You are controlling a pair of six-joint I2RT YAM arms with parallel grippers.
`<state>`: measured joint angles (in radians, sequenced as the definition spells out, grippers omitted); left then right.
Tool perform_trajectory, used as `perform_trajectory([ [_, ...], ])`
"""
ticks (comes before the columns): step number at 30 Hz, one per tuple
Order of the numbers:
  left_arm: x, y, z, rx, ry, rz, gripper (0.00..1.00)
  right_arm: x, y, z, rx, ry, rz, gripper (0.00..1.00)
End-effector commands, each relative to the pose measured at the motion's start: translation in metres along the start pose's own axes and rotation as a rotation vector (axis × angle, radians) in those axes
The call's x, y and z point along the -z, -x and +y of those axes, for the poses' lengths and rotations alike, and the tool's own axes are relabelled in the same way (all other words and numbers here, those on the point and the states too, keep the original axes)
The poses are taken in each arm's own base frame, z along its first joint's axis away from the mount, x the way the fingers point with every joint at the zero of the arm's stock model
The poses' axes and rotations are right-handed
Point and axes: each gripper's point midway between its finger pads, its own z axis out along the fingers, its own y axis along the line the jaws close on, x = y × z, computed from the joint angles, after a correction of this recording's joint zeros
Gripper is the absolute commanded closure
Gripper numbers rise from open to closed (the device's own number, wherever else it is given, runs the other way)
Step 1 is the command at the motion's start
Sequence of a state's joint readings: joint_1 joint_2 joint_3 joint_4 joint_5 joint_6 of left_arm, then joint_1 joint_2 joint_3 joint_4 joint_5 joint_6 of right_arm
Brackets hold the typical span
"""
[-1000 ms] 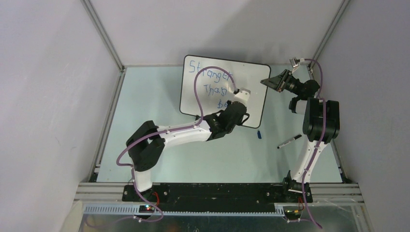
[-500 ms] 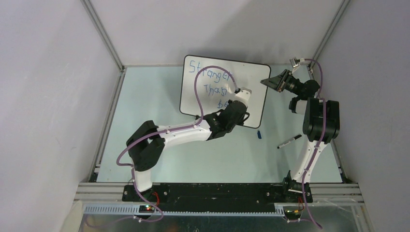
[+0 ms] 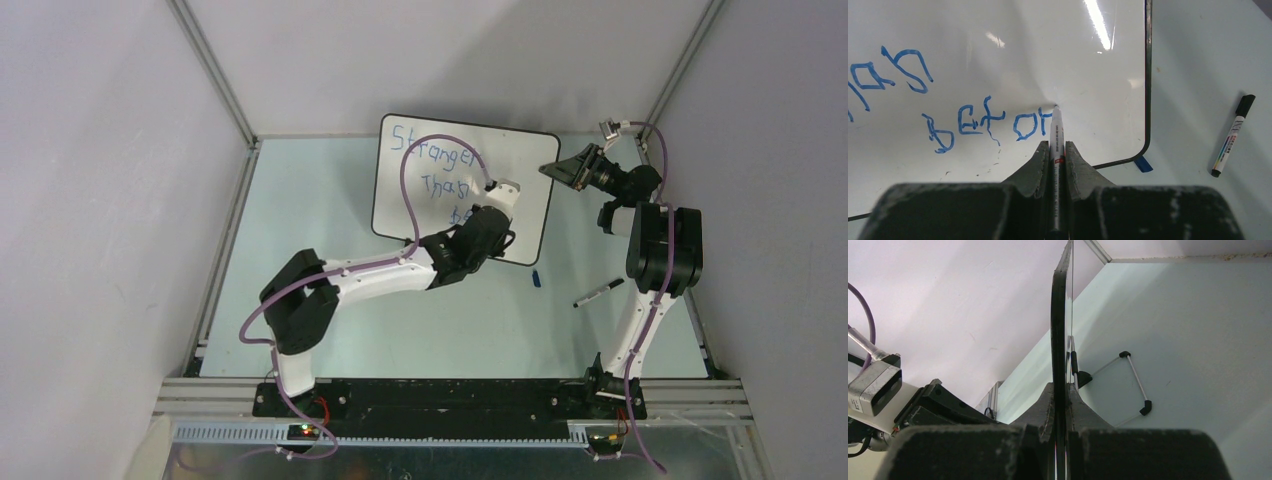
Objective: Write a sentence on the whiteboard
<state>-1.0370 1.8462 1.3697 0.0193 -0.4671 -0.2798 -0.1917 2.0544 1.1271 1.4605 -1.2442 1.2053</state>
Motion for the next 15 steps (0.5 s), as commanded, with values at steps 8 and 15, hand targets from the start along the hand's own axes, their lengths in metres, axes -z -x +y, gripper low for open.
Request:
perform_trajectory([
  [8,0.030,0.032,-0.003,0.019,-0.074,-0.081,1.00,-0.003,0.022,0.036,0.067,0.040,-0.020,1.00],
  [15,0.025,0.017,-0.003,-0.015,-0.045,-0.037,1.00,-0.003,0.022,0.035,0.066,0.039,-0.021,1.00],
])
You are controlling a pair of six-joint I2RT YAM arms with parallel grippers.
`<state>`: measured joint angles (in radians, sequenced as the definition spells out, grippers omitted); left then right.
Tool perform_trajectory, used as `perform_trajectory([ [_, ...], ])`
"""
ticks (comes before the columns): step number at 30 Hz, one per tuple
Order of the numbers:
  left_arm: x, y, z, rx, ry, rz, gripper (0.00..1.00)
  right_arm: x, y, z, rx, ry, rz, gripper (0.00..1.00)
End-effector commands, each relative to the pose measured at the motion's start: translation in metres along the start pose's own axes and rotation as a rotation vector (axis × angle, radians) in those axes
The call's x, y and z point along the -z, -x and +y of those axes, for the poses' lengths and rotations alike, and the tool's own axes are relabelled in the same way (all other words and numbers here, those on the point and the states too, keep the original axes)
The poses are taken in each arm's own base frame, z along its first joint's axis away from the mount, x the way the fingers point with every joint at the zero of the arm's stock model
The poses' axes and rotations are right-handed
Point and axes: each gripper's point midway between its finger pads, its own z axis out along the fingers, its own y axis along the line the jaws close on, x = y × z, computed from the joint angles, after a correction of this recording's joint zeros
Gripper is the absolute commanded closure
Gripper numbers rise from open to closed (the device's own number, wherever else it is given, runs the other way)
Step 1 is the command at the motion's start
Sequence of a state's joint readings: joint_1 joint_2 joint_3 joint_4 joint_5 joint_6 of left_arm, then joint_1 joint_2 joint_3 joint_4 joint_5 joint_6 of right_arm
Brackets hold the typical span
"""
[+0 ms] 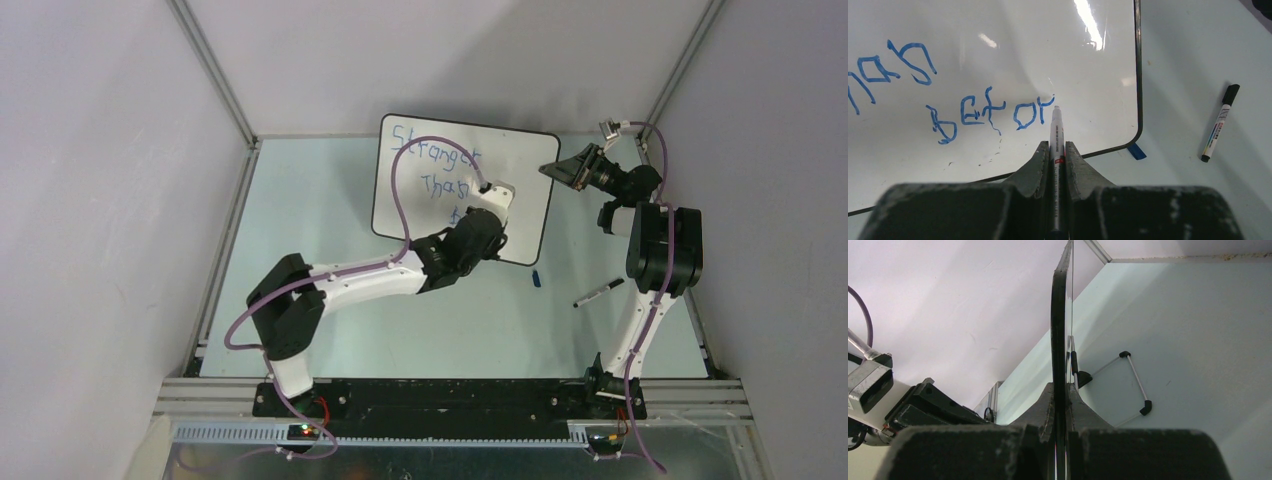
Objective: Write a sentence on the whiteboard
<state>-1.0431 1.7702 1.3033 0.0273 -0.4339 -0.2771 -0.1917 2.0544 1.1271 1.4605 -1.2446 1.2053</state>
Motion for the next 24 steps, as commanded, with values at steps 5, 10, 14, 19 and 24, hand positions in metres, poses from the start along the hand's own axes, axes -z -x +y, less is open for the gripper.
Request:
perform_trajectory([
  [5,0.001,0.013,-0.002,-0.024,0.010,-0.026,1.00,-0.003,0.022,0.036,0.067,0.039,-0.022,1.00],
  [10,-0.004,0.011,-0.005,-0.024,0.005,-0.018,1.00,-0.003,0.022,0.036,0.066,0.039,-0.020,1.00],
  [14,-0.009,0.009,-0.009,-0.023,-0.002,-0.013,1.00,-0.003,0.023,0.036,0.067,0.040,-0.020,1.00],
  [19,-0.013,0.012,-0.015,-0.014,-0.018,-0.014,1.00,-0.003,0.022,0.036,0.066,0.040,-0.019,1.00],
  [24,-0.012,0.013,-0.018,-0.013,-0.026,-0.016,1.00,-0.003,0.022,0.036,0.066,0.040,-0.020,1.00],
])
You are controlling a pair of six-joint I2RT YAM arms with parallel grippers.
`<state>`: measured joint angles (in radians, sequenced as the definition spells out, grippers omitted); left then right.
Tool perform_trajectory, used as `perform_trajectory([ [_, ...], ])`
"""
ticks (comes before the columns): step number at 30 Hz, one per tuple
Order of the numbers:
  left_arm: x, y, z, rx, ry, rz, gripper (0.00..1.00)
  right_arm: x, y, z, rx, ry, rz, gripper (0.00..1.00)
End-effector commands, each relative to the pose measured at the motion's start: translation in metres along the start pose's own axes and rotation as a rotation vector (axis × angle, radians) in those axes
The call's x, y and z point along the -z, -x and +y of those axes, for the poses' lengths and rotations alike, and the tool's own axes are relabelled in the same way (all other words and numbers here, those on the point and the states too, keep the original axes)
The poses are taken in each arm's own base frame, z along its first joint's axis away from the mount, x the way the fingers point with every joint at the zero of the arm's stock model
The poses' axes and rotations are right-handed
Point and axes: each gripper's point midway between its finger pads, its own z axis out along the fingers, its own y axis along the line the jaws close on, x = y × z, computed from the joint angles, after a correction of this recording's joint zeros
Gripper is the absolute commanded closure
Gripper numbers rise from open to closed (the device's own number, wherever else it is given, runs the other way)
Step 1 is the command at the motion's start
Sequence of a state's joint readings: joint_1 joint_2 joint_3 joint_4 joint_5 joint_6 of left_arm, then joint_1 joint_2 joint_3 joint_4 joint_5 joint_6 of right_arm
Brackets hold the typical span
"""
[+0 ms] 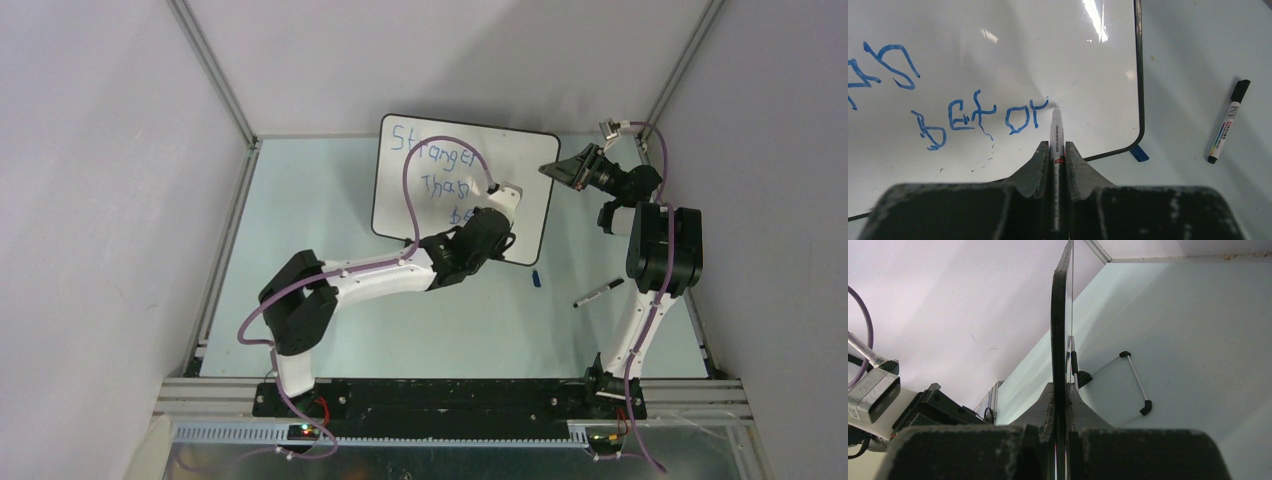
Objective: Write a sentence on the whiteboard
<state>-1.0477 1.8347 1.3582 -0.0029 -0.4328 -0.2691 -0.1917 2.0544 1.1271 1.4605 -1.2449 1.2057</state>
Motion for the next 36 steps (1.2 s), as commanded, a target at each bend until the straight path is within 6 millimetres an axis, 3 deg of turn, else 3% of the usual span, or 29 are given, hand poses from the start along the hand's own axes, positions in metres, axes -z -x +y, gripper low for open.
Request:
perform_trajectory([
  [1,0.002,0.023,-0.011,0.012,-0.028,-0.051,1.00,-0.003,0.023,0.036,0.068,0.040,-0.021,1.00],
  [36,-0.009,0.017,-0.023,-0.005,-0.052,-0.013,1.00,-0.003,0.023,0.037,0.069,0.040,-0.019,1.00],
])
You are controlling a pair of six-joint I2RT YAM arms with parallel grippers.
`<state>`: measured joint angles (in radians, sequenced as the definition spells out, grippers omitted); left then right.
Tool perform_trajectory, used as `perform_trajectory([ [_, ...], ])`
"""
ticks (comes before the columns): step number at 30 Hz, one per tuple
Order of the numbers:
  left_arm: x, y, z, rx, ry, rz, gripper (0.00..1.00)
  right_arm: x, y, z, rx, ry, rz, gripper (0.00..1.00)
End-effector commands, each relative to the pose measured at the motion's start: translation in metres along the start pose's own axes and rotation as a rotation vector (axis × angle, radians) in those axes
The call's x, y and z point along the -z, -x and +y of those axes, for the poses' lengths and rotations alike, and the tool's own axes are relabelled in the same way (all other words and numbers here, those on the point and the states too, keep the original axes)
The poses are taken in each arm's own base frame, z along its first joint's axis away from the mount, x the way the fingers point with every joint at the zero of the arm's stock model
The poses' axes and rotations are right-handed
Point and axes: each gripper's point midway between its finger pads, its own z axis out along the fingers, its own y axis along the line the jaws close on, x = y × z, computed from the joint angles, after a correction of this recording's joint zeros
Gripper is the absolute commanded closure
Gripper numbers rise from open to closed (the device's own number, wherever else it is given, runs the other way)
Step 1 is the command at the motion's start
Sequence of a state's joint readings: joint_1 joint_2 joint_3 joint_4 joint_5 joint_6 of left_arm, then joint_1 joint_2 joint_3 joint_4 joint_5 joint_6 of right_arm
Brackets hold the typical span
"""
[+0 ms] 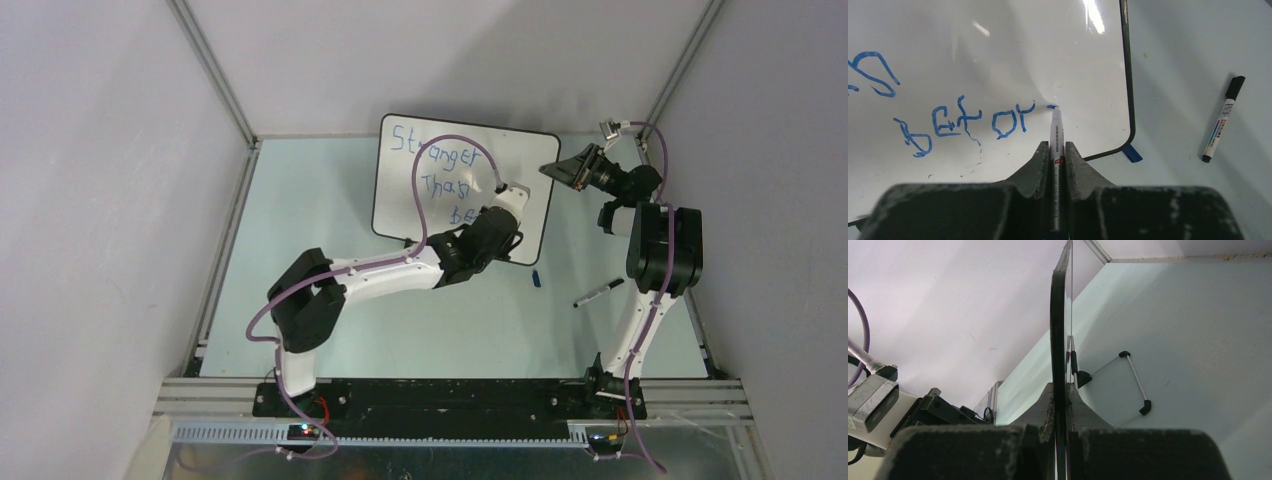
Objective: Write a sentence on the whiteboard
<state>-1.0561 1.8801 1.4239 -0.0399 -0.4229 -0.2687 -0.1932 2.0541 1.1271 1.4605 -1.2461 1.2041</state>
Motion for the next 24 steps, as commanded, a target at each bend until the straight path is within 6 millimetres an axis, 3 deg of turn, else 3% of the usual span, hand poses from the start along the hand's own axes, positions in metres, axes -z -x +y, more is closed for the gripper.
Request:
perform_trajectory([
  [1,-0.002,0.016,-0.013,0.007,-0.042,-0.029,1.00,-0.003,0.023,0.037,0.068,0.041,-0.019,1.00],
  [9,-0.002,0.019,-0.016,0.012,-0.057,-0.032,1.00,-0.003,0.022,0.037,0.068,0.040,-0.019,1.00],
  [24,-0.004,0.024,-0.005,-0.006,-0.003,-0.037,1.00,-0.003,0.023,0.037,0.066,0.040,-0.020,1.00],
])
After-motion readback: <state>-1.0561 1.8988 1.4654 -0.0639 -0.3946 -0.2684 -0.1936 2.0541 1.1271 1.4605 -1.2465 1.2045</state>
